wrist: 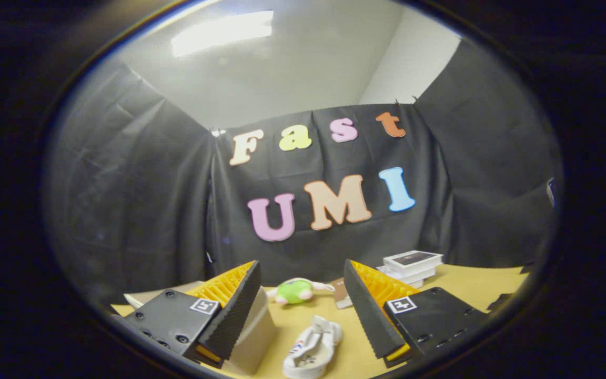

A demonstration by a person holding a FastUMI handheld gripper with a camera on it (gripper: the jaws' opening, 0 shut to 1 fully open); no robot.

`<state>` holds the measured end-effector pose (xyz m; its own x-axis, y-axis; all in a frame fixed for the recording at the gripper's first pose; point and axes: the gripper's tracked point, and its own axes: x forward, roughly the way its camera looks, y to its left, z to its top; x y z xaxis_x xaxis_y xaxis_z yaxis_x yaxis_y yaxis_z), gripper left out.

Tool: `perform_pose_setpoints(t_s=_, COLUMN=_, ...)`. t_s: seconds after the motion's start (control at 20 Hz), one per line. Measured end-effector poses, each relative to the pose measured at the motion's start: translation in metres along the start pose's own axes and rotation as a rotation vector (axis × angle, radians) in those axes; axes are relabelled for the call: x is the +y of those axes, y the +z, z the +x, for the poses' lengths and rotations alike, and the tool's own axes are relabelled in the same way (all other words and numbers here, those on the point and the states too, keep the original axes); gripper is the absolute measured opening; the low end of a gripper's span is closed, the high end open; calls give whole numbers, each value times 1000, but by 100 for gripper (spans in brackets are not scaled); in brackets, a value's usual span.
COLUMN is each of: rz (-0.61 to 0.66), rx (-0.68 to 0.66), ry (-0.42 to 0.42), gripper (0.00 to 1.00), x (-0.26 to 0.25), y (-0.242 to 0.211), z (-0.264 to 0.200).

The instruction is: Open the storage box then place both shoes into the box .Put the left shoe in first, then the right shoe, with the right side of both shoes facing outward in a uniform manner.

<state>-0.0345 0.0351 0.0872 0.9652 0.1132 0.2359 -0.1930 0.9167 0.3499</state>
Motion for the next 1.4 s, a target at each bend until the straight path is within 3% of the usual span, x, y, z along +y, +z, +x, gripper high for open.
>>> perform_pose_setpoints(t_s=0.25, rz=354, rx=-88, ry=61, gripper=99, x=18, y=12, z=-8)
perform_pose_setpoints(t_s=0.65, rz=1033, rx=-37, ry=-108, gripper=98, x=10, y=-76, z=-12)
perform_pose_setpoints(t_s=1.1, rz=1354, rx=113, ry=-317, gripper=96, x=30, y=-155, z=-33)
perform_pose_setpoints(t_s=1.3, rz=1451, rx=224, ry=-356, gripper=95, x=45, y=-173, z=-32)
perform_pose_setpoints(t_s=1.4, rz=1491, rx=266, ry=-361, gripper=84, x=51, y=-176, z=-29)
